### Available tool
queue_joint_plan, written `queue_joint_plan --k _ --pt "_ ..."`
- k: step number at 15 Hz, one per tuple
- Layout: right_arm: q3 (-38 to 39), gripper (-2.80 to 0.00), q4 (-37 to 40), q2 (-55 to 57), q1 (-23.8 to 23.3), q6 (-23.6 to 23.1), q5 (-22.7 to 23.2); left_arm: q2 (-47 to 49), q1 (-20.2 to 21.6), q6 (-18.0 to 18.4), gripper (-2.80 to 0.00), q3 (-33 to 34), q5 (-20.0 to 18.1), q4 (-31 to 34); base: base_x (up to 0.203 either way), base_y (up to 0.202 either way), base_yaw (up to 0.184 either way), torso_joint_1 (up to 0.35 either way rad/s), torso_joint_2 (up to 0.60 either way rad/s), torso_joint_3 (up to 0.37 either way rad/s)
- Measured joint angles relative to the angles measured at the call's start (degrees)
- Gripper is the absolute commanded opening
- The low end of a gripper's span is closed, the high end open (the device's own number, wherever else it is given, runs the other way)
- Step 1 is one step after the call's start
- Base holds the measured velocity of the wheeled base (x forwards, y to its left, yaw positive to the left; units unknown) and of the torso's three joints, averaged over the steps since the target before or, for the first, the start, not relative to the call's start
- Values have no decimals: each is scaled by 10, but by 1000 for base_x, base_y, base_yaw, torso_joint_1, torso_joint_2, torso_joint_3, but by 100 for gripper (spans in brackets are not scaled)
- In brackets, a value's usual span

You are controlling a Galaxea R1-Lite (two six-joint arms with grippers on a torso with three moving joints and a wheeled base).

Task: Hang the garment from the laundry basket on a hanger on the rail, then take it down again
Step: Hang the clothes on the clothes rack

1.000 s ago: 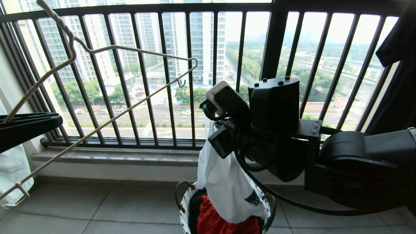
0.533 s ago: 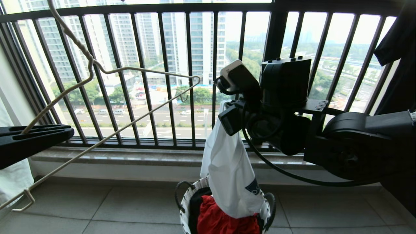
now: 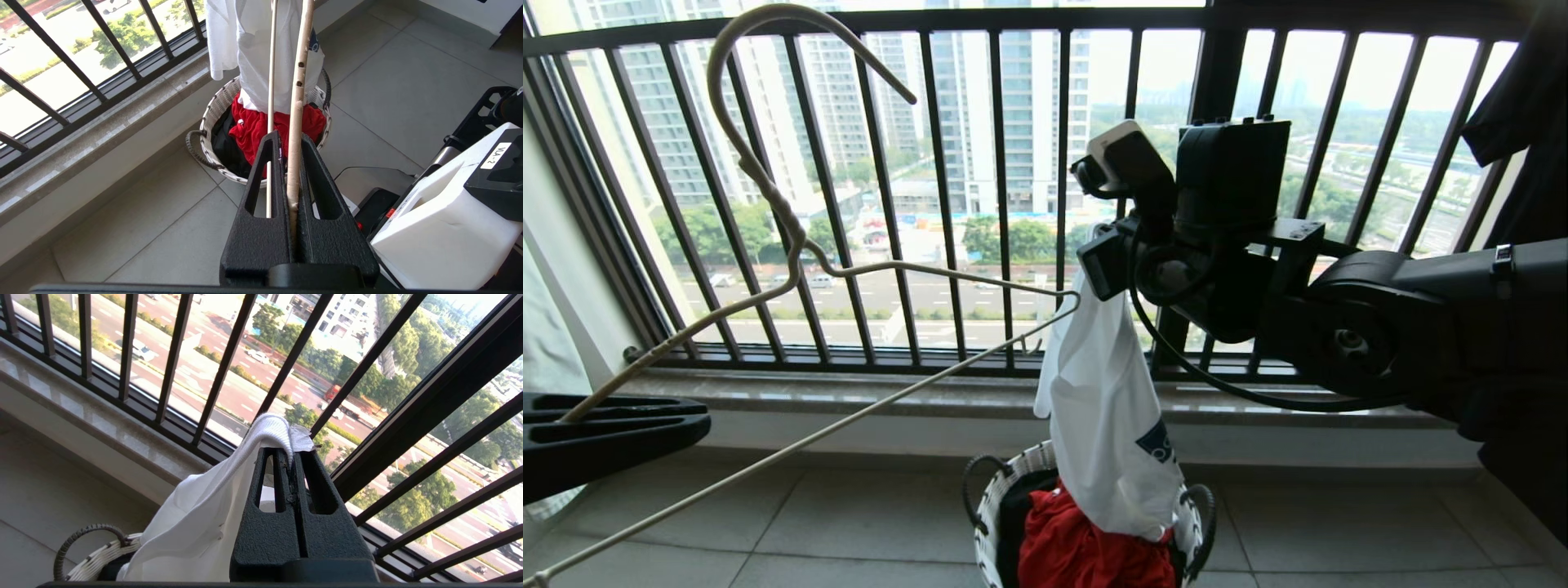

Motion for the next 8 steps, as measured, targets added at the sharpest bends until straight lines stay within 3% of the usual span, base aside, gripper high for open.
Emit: queue_joint_plan --k 4,8 --pt "-10 -280 1 6 -1 0 -1 21 -19 -7 -280 2 1 -10 0 0 0 0 0 0" --pt "-7 -280 1 -4 1 0 -1 41 -20 -18 -280 37 3 -98 0 0 0 0 0 0"
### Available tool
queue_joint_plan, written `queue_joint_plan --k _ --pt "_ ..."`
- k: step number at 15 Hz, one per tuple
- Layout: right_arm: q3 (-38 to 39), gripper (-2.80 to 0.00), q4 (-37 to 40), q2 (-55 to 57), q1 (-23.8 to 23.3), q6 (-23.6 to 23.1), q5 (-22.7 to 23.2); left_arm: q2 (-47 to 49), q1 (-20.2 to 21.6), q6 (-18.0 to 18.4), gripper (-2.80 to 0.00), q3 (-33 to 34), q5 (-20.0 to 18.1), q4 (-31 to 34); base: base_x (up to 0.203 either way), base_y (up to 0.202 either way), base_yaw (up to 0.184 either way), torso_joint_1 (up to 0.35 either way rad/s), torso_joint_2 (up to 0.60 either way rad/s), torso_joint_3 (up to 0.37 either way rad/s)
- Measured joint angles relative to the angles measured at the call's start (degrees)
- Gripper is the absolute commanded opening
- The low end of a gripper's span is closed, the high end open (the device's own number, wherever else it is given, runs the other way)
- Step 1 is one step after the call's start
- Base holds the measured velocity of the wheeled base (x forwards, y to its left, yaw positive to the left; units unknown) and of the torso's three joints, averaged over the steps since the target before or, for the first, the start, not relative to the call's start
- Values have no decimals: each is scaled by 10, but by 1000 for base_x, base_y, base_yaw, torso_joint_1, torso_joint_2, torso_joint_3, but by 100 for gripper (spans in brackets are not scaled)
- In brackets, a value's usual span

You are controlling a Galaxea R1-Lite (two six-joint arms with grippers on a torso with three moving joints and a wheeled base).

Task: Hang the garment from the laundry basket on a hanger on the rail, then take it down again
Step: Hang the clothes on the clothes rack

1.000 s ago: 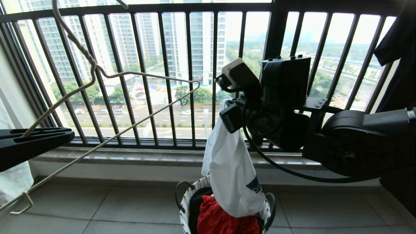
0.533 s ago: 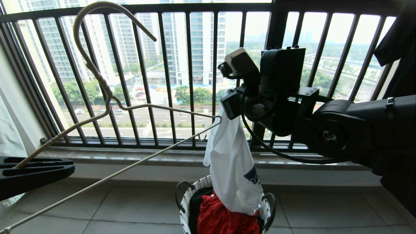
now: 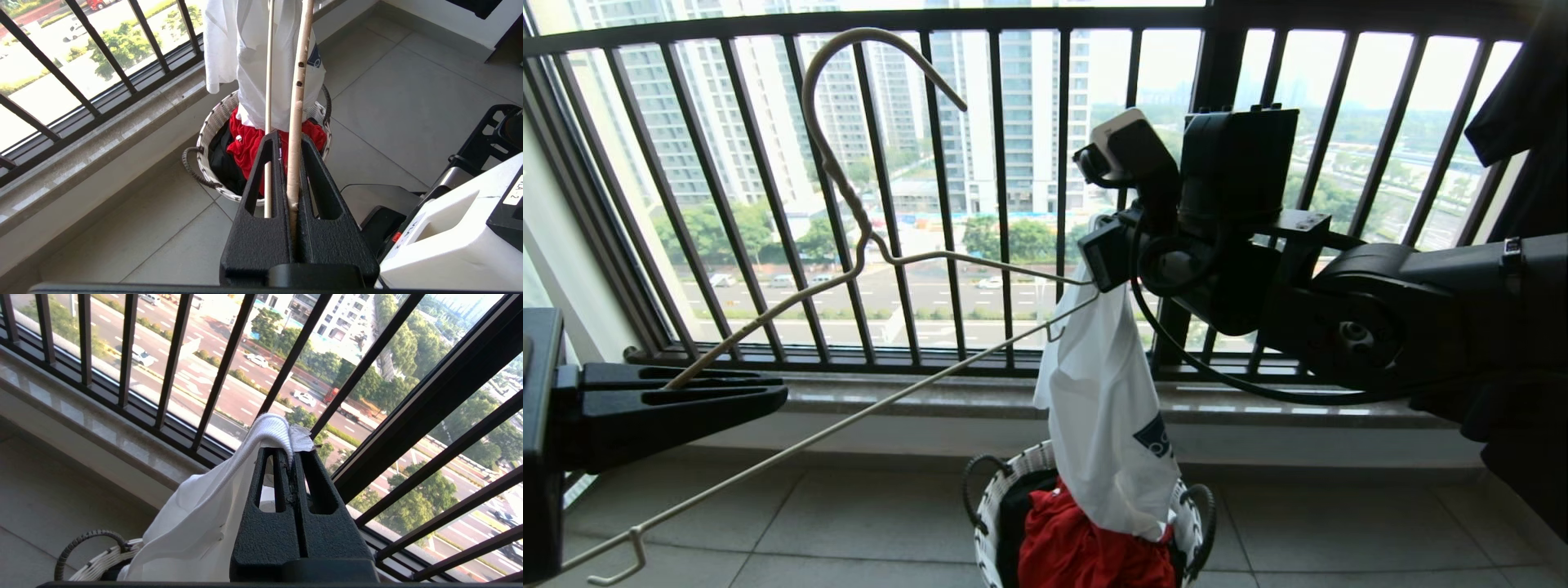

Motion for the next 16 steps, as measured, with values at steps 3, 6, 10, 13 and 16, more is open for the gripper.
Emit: queue_joint_plan --k 3,6,10,13,16 --pt "11 -280 0 -12 12 1 0 15 0 -4 -280 24 1 -49 0 0 0 0 0 0" --pt "23 -280 0 -26 30 2 -1 33 0 -19 -280 26 1 -51 0 0 0 0 0 0" --pt "29 -280 1 -38 41 8 -2 48 0 -27 -280 26 4 -68 0 0 0 0 0 0" --pt "32 -280 1 -40 42 8 -3 50 1 -58 -280 30 37 -115 0 0 0 0 0 0" --pt "32 -280 1 -40 41 8 -3 45 1 -58 -280 30 72 -122 0 0 0 0 0 0"
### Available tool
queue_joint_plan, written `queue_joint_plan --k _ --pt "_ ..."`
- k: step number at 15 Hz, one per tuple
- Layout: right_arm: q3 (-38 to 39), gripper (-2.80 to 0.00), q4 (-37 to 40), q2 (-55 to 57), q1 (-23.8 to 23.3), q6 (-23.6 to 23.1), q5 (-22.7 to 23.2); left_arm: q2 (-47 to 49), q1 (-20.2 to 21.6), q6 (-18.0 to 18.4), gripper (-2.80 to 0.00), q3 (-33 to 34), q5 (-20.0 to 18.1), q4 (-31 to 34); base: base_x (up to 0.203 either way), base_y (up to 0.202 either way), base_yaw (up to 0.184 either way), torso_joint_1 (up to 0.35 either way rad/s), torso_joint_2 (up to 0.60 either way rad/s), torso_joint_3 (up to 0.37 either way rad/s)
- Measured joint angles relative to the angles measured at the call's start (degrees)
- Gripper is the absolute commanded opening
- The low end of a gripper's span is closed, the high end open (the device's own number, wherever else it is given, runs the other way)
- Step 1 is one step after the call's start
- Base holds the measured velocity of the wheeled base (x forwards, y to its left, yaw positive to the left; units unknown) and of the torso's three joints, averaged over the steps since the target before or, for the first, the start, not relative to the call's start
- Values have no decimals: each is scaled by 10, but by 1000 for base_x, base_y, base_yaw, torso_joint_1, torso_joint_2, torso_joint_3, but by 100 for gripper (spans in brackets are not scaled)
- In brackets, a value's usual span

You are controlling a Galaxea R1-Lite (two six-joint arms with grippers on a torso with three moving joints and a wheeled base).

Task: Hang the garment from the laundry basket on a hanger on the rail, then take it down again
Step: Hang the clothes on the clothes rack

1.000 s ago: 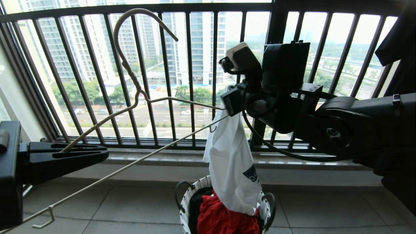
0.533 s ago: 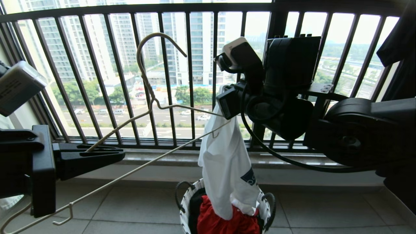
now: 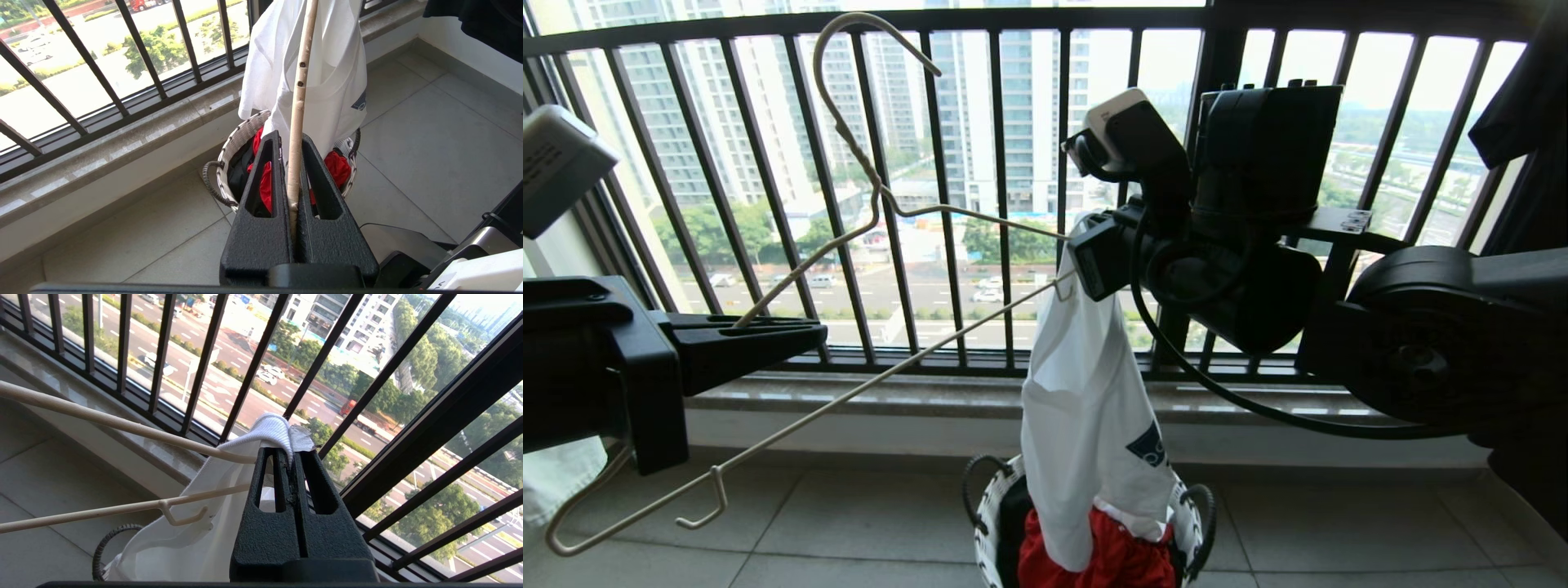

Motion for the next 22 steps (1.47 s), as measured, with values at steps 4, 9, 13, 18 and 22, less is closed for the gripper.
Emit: queue_joint_plan --k 4,9,13,18,22 --pt "0 -280 0 -1 0 0 0 3 0 2 -280 0 7 0 0 0 0 0 0 0" --pt "0 -280 0 -5 7 0 0 30 0 12 -280 -3 80 0 0 0 0 0 0 0" --pt "-1 -280 2 3 21 -1 1 39 -1 15 -280 -4 82 0 0 0 0 0 0 0" --pt "-29 -280 1 47 41 1 2 40 -9 17 -280 -3 83 0 0 0 0 0 0 0" --pt "-75 -280 8 88 55 1 1 47 -10 22 -280 0 102 0 0 0 0 0 0 0"
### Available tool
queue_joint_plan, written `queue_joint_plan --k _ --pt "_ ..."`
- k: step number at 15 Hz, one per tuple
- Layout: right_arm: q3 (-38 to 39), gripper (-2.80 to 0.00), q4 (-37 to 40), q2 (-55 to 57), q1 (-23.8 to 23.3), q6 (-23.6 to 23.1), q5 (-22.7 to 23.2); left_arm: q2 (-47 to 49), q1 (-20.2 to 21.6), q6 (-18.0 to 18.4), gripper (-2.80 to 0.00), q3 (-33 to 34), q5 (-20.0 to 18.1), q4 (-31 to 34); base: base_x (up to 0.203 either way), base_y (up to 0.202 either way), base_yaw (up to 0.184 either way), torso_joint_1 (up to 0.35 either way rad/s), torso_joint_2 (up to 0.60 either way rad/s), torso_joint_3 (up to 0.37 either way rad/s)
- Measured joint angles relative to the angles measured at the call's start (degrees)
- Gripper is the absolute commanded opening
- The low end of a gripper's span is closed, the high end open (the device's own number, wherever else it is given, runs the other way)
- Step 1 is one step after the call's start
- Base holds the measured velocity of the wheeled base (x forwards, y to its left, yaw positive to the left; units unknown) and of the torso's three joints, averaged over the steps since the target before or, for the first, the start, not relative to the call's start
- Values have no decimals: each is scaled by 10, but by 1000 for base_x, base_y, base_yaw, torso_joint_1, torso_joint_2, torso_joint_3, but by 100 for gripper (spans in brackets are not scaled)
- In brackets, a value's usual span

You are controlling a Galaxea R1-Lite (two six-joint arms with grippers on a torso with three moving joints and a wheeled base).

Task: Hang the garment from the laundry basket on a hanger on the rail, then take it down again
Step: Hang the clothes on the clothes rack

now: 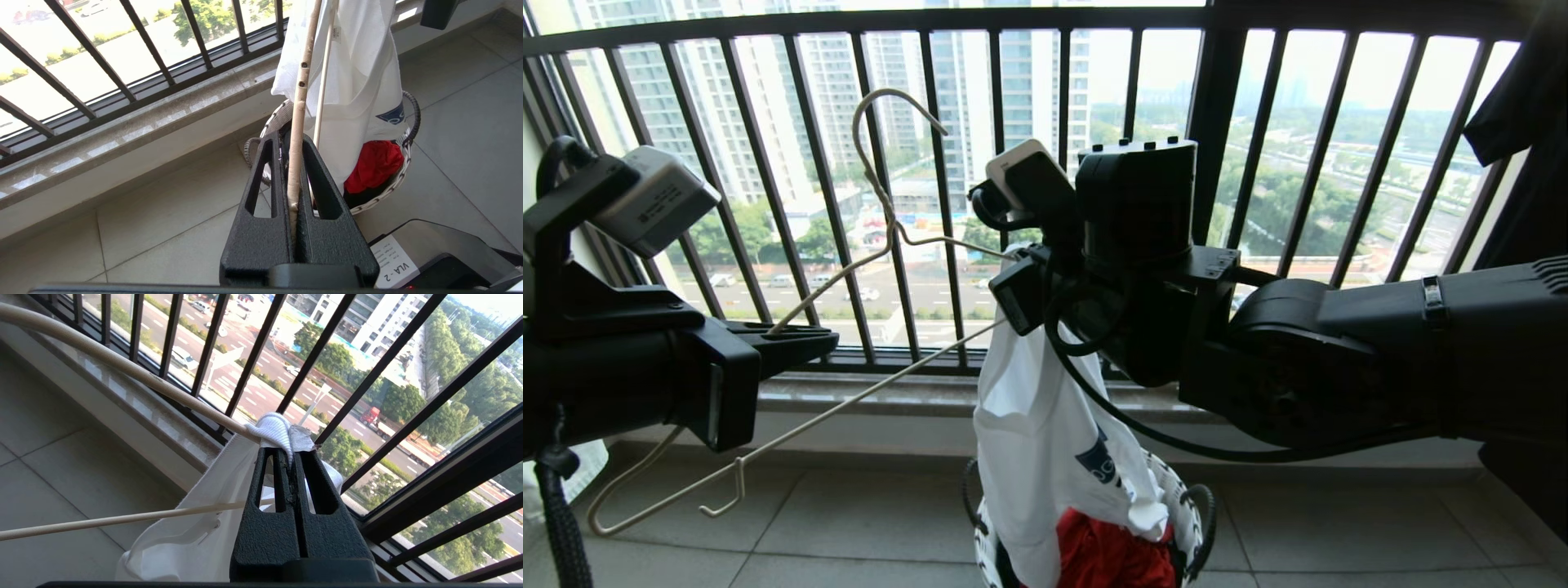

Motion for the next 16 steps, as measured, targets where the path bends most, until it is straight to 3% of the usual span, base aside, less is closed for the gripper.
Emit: queue_joint_plan --k 3,6,16 --pt "-8 -280 0 11 -20 1 1 11 0 10 -280 0 60 0 0 0 0 0 0 0" --pt "-18 -280 0 16 -37 1 1 16 0 25 -280 1 92 0 0 0 0 0 0 0" --pt "-40 -280 2 28 -47 0 0 20 0 40 -280 7 117 0 0 0 0 0 0 0"
